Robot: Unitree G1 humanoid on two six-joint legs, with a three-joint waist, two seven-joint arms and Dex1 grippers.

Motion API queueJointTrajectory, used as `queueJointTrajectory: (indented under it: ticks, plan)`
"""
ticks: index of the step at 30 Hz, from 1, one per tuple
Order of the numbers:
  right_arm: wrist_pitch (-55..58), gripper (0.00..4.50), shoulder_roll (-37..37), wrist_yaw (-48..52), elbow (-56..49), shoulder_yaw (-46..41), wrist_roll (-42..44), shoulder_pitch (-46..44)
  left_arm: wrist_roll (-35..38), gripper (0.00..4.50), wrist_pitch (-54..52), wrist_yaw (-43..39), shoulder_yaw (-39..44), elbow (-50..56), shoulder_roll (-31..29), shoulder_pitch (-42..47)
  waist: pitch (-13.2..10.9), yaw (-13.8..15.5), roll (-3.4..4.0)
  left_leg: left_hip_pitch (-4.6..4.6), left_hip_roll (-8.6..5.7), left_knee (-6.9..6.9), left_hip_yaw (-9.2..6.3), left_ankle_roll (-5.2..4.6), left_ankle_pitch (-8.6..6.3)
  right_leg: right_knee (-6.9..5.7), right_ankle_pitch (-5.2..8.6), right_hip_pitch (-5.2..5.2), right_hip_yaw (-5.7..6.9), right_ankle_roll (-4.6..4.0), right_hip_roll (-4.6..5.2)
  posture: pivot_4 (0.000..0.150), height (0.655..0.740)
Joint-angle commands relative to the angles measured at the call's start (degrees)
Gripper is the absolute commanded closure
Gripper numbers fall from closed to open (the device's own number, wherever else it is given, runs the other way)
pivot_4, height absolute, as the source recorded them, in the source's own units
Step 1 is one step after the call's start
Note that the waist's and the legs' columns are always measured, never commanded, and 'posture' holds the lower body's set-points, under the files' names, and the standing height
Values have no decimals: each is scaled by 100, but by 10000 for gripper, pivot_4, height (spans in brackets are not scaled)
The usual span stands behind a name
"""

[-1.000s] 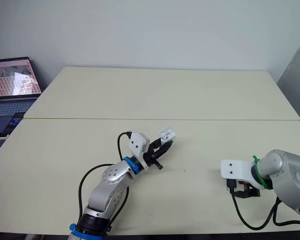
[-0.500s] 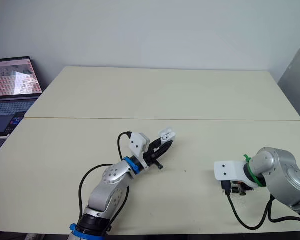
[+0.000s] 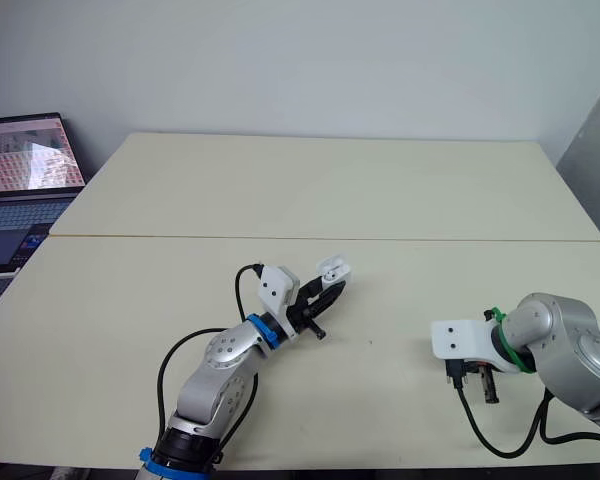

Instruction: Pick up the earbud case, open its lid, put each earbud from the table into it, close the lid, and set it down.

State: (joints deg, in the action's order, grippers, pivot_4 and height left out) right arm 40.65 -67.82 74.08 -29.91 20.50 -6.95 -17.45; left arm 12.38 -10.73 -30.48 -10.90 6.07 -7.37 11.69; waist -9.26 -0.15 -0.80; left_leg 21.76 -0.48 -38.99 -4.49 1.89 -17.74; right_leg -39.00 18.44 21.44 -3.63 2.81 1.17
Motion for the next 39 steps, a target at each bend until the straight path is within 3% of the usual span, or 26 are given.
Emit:
queueJointTrajectory:
  ticks: [1,4,7,12,29,32,34,39]
  plan:
    - [-61,43273,-46,73,-195,-374,290,-75,3,37382,108,10,-14,149,23,33,0,0,0,0,0,0,0,0,0,0,0,0,0,0,0,1500,7400]
    - [-91,36073,-70,114,-250,-507,466,-97,4,37382,108,8,-13,145,23,41,0,0,0,0,0,0,-1,-1,0,0,0,0,0,0,0,1500,7400]
    - [-298,25560,-160,78,-215,-564,437,-50,8,37382,106,13,-12,150,31,36,0,1,0,0,0,0,0,-1,0,0,0,0,0,0,0,1500,7400]
    - [-1069,25560,-596,249,113,-644,379,311,-3,37382,118,15,-18,139,31,25,0,10,0,2,-1,0,1,-1,0,2,0,-1,0,0,1,1500,7400]
    - [-1579,25560,-311,175,659,-352,-158,357,-13,37382,119,25,13,165,-13,19,0,5,1,0,0,1,3,0,0,0,0,0,-2,0,1,1500,7400]
    - [-1509,31753,-293,192,587,-383,-132,376,-6,37382,112,16,13,180,-23,10,0,5,1,0,0,1,3,0,0,0,0,0,-2,0,1,1500,7400]
    - [-1437,38293,-282,215,514,-403,-96,372,-5,37382,107,9,10,181,-28,12,0,5,1,0,0,1,3,0,0,0,0,0,-2,0,1,1500,7400]
    - [-1343,38293,-283,234,441,-401,-98,372,-7,37382,106,1,7,167,-32,26,0,6,1,0,0,1,3,0,0,0,0,0,-2,0,1,1500,7400]
